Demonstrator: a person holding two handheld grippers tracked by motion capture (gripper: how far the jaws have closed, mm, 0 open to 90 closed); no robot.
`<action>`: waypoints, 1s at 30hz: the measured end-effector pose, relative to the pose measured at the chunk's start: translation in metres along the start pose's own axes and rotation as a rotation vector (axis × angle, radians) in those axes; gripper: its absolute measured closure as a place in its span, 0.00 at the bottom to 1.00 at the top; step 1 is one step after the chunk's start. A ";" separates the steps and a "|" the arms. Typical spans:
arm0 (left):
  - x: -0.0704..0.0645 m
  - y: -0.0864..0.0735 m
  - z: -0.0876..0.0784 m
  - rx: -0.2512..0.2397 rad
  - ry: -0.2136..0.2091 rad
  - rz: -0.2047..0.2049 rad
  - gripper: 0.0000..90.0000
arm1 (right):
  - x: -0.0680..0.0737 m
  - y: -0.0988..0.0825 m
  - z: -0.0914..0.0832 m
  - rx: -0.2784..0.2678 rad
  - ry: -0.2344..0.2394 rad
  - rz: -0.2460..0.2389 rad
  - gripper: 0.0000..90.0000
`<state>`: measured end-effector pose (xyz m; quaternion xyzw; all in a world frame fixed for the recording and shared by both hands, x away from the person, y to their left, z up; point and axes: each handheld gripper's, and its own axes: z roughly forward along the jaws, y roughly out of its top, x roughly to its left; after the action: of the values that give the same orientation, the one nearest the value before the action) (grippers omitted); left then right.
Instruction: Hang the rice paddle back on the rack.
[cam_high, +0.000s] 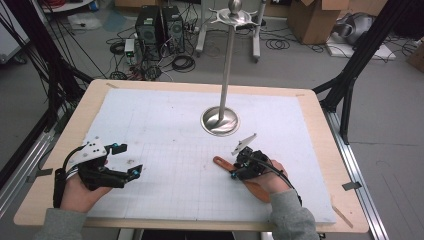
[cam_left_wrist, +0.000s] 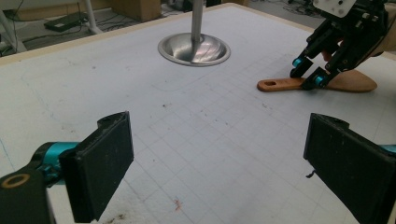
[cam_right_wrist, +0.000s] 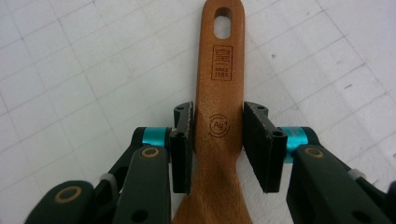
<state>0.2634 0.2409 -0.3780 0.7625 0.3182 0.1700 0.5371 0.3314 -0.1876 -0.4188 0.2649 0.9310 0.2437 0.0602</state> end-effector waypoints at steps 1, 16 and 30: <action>0.000 0.000 0.000 0.000 0.000 0.000 0.10 | 0.000 0.000 0.000 0.000 0.000 0.000 0.71; 0.001 0.000 0.004 0.009 -0.004 0.002 0.10 | -0.006 -0.006 -0.019 -0.116 0.027 0.031 0.72; 0.001 0.001 0.005 0.002 -0.003 0.004 0.10 | -0.006 -0.010 -0.052 -0.260 -0.024 0.023 0.72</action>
<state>0.2670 0.2380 -0.3790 0.7639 0.3159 0.1696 0.5365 0.3195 -0.2198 -0.3786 0.2682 0.8878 0.3598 0.1022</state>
